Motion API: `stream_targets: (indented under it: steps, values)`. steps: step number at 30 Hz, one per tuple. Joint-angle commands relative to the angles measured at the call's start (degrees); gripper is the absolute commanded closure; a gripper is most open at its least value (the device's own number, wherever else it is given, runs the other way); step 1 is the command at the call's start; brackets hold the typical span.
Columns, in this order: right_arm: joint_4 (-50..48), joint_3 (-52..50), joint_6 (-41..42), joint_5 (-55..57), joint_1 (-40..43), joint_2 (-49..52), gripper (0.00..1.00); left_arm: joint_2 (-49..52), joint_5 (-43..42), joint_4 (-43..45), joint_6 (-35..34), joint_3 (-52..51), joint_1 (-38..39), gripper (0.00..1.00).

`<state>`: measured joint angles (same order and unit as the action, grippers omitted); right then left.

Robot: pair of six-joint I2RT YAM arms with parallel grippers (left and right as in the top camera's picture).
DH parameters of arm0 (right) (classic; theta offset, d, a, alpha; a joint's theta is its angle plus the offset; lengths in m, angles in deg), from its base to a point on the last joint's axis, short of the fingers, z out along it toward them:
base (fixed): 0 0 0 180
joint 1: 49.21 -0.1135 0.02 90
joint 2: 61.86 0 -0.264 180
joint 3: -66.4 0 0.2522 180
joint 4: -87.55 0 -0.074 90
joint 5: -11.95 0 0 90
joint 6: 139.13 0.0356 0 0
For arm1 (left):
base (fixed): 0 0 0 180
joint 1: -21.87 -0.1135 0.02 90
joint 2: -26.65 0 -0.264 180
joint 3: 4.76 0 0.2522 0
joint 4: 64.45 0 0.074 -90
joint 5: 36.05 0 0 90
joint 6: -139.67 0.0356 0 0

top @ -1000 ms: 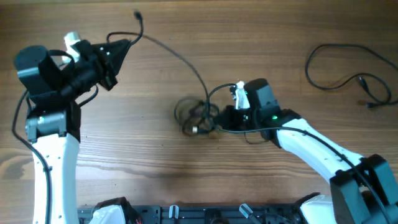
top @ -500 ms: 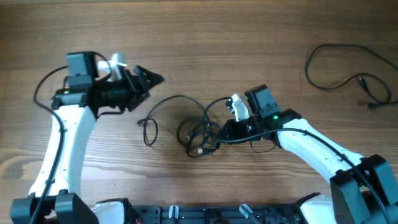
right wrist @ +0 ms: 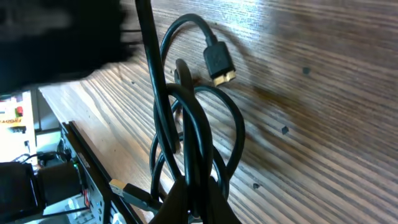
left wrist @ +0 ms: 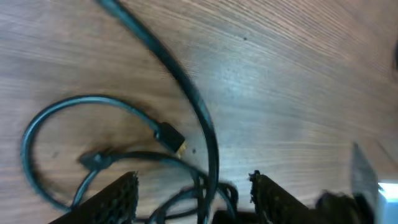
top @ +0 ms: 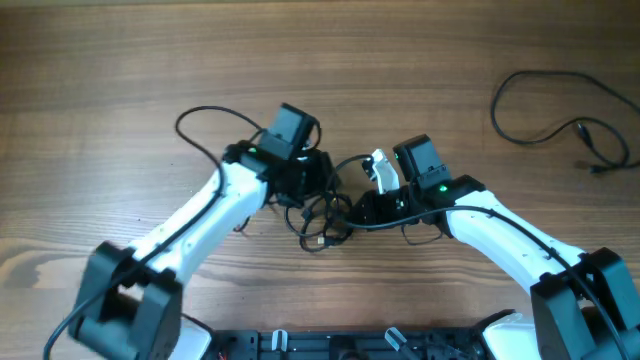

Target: Untangle cables

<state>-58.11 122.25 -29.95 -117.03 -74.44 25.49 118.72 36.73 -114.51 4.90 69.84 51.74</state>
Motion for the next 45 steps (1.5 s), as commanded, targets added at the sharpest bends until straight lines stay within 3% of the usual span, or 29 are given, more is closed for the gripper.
stream_targets:
  steps: [1,3,4,5,7,11,13,17,25,34,39,42,43,45]
  values:
    - [-0.63,-0.04,-1.05,-1.60,-0.09,-0.94,0.96,6.34,1.88,4.94,-2.43,0.13,2.10,0.45]
    - [-0.61,-0.04,-1.05,-1.60,-0.09,-0.94,0.96,8.04,1.84,6.27,-2.43,0.13,2.12,0.66]
    - [-0.61,-0.04,-1.05,-1.57,-0.09,-0.94,0.96,7.93,1.84,7.02,-2.40,0.15,1.84,0.87]
    - [-0.61,-0.04,-1.14,-1.57,-0.09,-0.94,0.96,7.54,1.75,6.99,-2.40,0.26,1.51,0.96]
    - [-0.63,-0.04,-1.16,-0.74,-0.09,-0.94,0.96,5.73,-0.42,6.64,-2.36,0.35,-0.68,0.96]
    - [-0.61,-0.04,-1.14,0.39,-0.09,-0.92,0.95,-1.84,-12.50,6.10,-1.97,0.35,-9.27,0.96]
    - [-0.61,-0.04,-1.07,0.76,-0.09,-0.92,0.96,-7.80,-22.45,5.55,-1.95,0.35,-17.07,0.96]
    - [-0.59,-0.04,-0.98,2.91,-0.09,-0.90,0.96,-15.19,-30.01,2.60,1.44,0.35,-28.61,0.96]
    - [-0.46,-0.07,-0.72,5.01,-0.09,-0.90,0.96,-17.84,-31.65,-6.86,5.77,0.33,-50.18,0.96]
    - [-0.37,-0.07,2.23,8.13,-0.09,-0.87,0.96,-17.81,-32.52,-8.79,9.88,0.33,-62.20,0.96]
    - [-2.40,-0.07,2.21,2.73,-0.09,-0.87,0.96,-17.79,-18.12,-13.29,12.33,-0.55,-60.41,0.95]
    - [-5.38,-0.07,3.32,-0.13,-0.09,-0.87,0.96,-17.07,-14.80,-13.00,14.58,-1.25,-54.55,0.86]
    - [-5.60,-0.07,3.50,-0.33,-0.09,-0.87,0.96,-16.15,-11.34,-12.41,14.56,-1.27,-51.36,0.76]
    - [-6.29,-0.07,2.82,-4.66,-0.09,-0.87,0.96,-13.75,-9.68,-11.23,14.60,-1.27,-46.25,0.13]
